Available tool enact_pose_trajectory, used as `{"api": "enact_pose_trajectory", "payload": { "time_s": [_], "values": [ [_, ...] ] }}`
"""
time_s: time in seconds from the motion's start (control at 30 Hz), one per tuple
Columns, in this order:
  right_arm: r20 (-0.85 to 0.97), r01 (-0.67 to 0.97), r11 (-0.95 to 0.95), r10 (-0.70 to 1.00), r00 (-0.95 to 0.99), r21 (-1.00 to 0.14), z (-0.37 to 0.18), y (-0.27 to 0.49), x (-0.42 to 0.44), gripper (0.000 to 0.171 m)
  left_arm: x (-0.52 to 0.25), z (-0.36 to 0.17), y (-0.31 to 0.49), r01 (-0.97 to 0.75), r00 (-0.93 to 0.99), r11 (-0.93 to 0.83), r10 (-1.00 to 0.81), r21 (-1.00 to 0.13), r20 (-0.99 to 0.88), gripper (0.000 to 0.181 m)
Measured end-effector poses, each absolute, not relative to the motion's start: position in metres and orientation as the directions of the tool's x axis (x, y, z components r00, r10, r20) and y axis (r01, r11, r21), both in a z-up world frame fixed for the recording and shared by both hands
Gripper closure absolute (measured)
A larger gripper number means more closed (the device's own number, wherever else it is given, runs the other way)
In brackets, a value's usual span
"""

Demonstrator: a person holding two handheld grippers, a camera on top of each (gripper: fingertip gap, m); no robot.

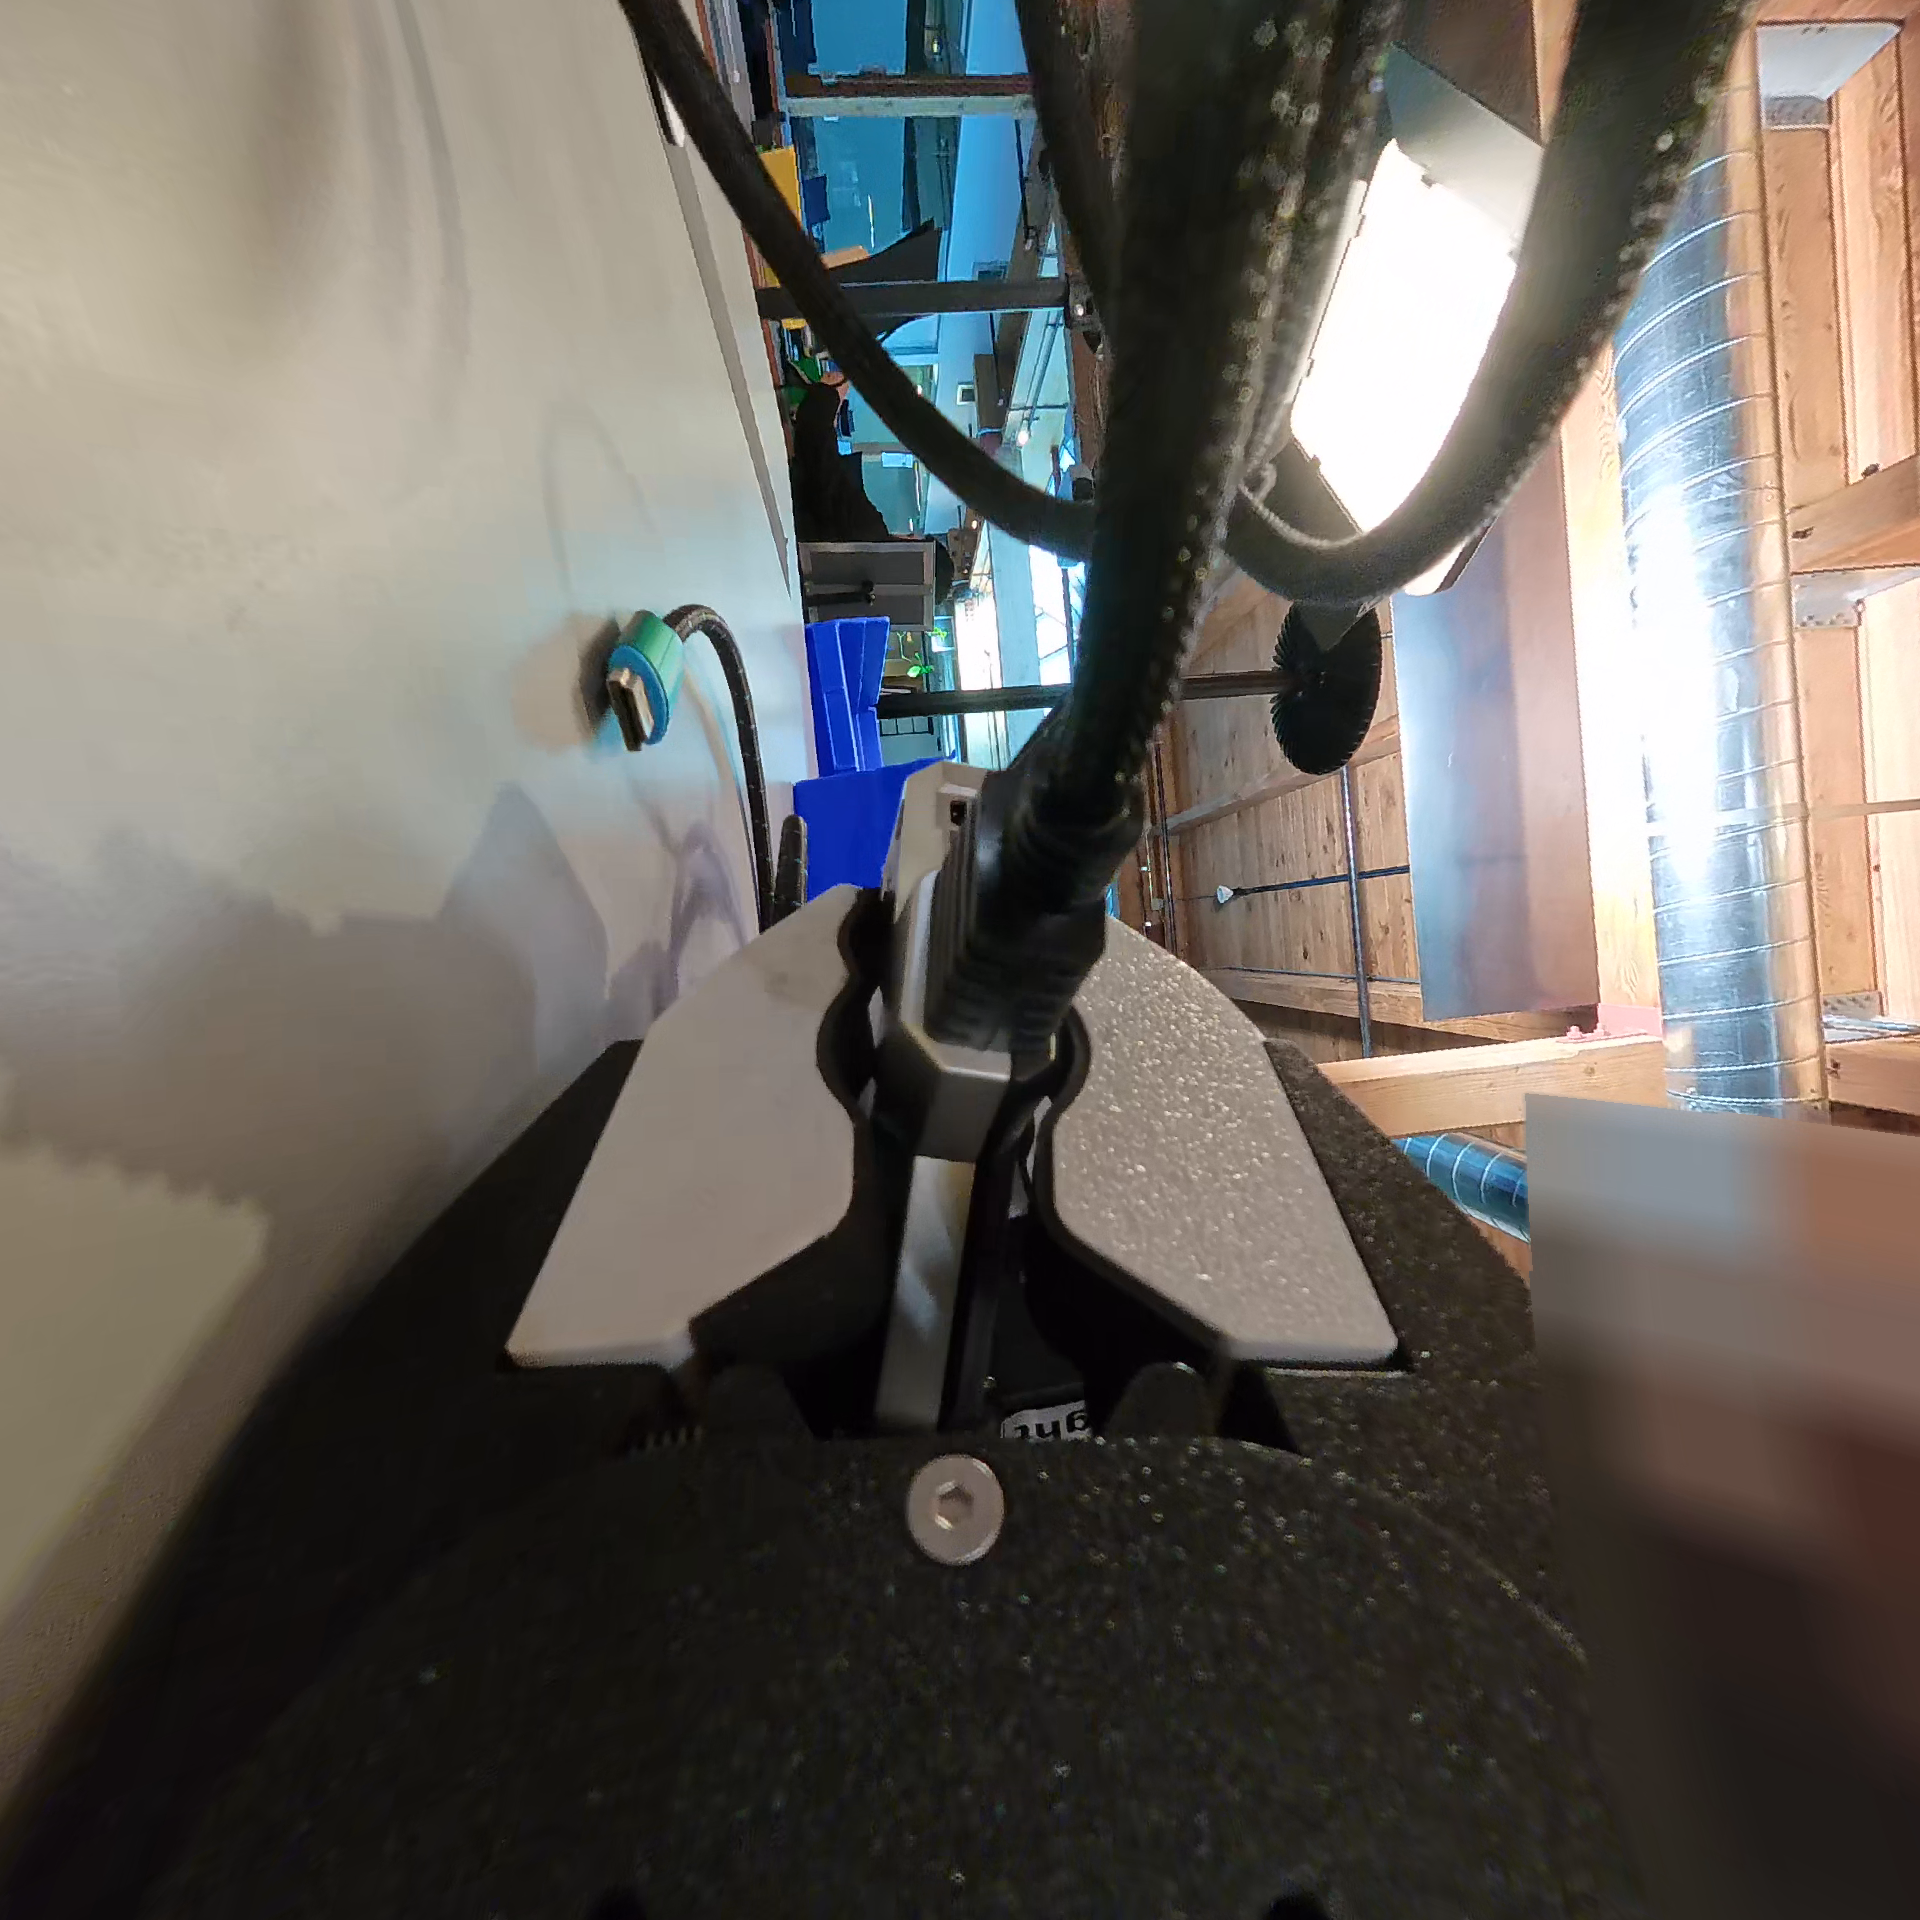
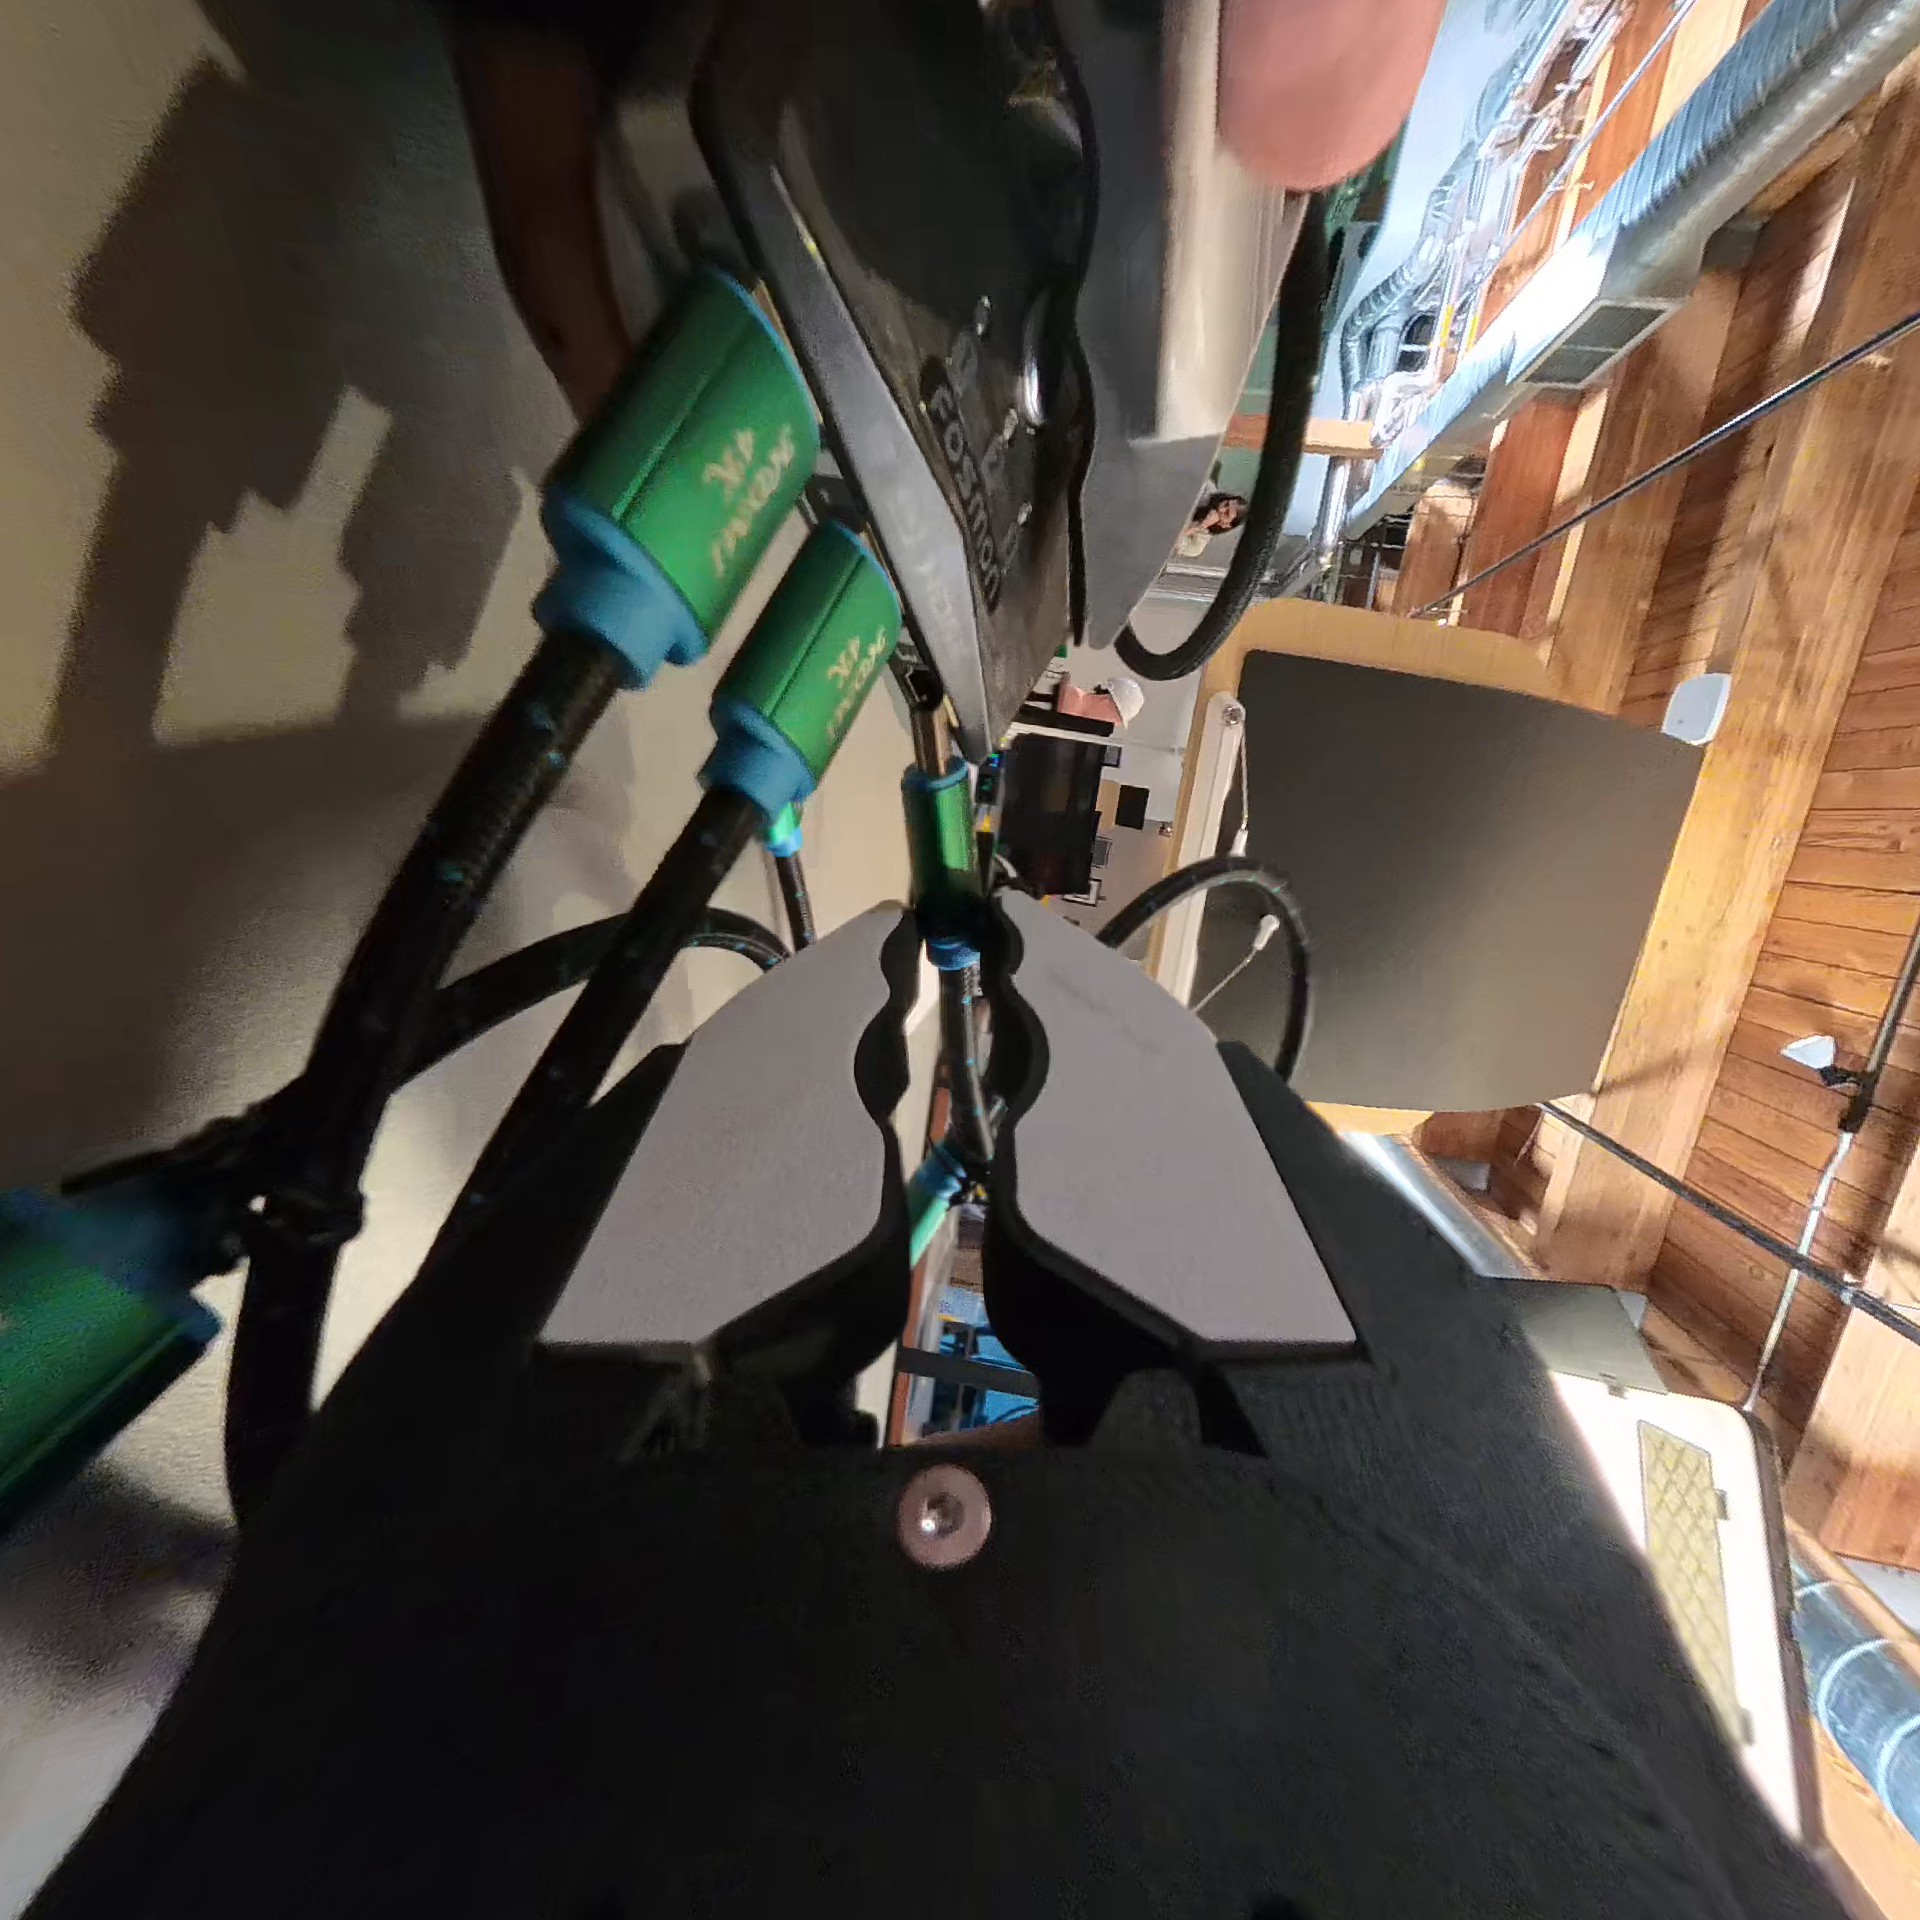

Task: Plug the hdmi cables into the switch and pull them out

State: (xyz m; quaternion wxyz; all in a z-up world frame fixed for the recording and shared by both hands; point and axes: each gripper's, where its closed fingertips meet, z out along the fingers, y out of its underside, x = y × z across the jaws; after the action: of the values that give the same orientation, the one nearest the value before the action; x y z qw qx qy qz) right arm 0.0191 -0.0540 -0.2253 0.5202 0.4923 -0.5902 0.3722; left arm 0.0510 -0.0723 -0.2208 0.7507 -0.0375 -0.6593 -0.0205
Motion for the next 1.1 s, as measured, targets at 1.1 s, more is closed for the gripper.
{"api": "enact_pose_trajectory", "payload": {
  "time_s": [1.1],
  "values": [
    [0.282, -0.8, 0.345, -0.806, -0.52, -0.49, -0.263, -0.001, 0.016, 0.132, 0.048, -0.229, -0.053, 0.244, 0.056, 0.963, 0.102, -0.113, 0.993, 0.158]
  ]
}}
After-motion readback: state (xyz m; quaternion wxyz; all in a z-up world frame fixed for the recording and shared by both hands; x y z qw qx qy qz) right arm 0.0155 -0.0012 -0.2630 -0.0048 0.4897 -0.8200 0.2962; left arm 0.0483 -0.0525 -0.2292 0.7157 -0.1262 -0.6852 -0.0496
